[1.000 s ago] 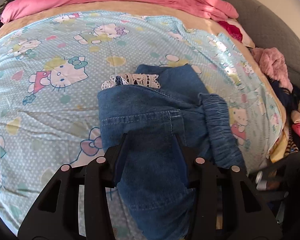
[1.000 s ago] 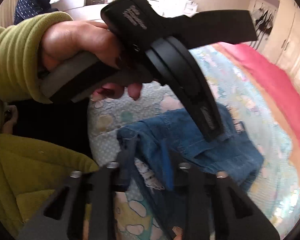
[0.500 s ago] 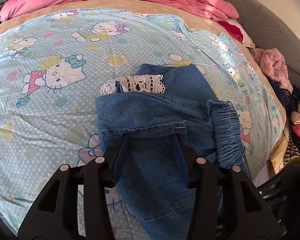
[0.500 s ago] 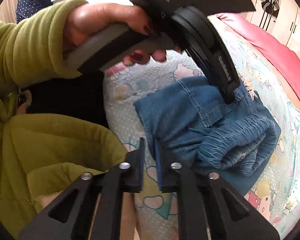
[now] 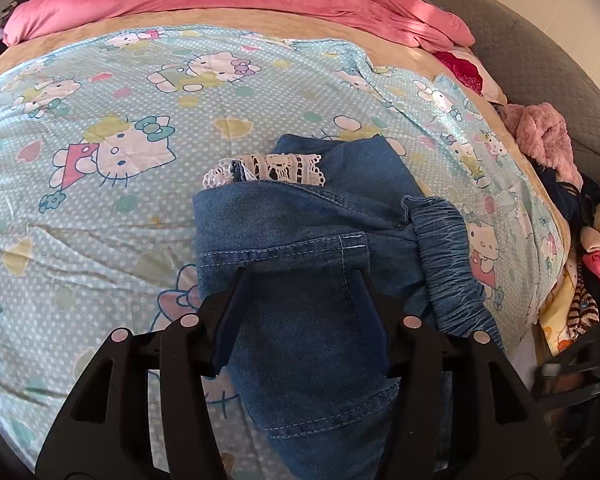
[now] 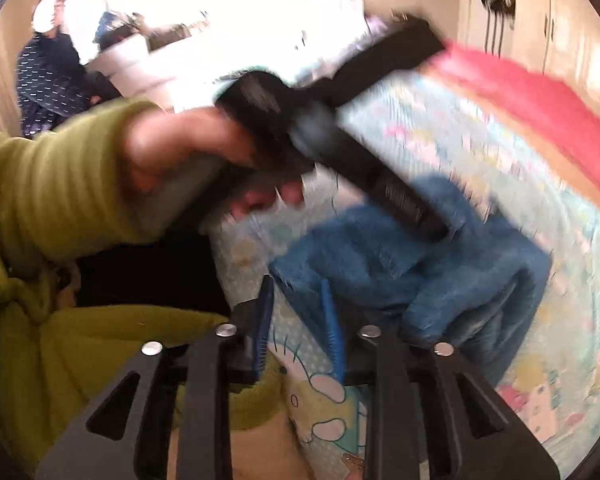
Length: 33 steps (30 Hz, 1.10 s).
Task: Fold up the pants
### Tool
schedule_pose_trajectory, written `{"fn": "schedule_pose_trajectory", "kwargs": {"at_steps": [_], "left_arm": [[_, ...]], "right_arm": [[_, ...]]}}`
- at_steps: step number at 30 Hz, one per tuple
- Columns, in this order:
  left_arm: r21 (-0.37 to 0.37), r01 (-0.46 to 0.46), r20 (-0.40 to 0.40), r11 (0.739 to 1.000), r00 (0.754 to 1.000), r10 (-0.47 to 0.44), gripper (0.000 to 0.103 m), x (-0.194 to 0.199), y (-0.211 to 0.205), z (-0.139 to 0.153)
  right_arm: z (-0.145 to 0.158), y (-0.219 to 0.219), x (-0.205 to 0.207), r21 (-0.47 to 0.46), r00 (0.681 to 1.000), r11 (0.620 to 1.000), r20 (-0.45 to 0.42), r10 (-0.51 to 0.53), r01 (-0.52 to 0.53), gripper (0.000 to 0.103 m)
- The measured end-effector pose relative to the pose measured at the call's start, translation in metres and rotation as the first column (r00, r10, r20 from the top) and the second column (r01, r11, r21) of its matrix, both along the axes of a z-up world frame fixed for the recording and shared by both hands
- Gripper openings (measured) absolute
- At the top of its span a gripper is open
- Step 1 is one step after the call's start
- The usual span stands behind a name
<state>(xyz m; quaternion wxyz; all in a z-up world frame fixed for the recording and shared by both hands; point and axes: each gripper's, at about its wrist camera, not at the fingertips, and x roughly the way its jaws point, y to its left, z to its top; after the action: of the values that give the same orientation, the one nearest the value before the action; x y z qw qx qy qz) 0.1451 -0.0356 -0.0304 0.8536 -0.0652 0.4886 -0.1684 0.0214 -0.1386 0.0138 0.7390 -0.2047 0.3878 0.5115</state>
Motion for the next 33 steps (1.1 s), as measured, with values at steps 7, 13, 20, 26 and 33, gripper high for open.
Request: {"fn": "schedule_pose_trajectory", "kwargs": {"at_steps": [7,13,20,26,33], "left_arm": [[-0.008,-0.011,0.031,1.0,0.999,0.012,0.049,-0.007,0.002,0.009],[-0.021,-0.022,0.073,1.0,0.997,0.024,0.056,-0.018,0.006,0.023],[-0.036,-0.048,0.114,0.998,0.992,0.052,0.073,-0.031,0.013,0.041],[-0.025,-0.118,0.167,0.993,0.979,0.121,0.086,-0.045,0.035,0.061],[-0.032,-0.179,0.141,0.983,0.973,0.181,0.088,-0.048,0.048,0.05]], "right_arm": [[-0.004,0.001,0.007,-0.01,0.998,1.0,-0.055,-0.029,0.029,0.038],[0.031,-0.021,0.004,0.102,0.998,0.992,-0.016,-0.067,0.069,0.052],[0.063,-0.043,-0.003,0.199,0.988,0.97,0.044,-0.151,0.139,0.065],[0.077,-0.076,0.011,0.28,0.949,0.916,0.051,-0.312,0.286,0.067],[0.057,-0.124,0.066,0.227,0.803,0.772,-0.107,-0.586,0.594,0.067]]}}
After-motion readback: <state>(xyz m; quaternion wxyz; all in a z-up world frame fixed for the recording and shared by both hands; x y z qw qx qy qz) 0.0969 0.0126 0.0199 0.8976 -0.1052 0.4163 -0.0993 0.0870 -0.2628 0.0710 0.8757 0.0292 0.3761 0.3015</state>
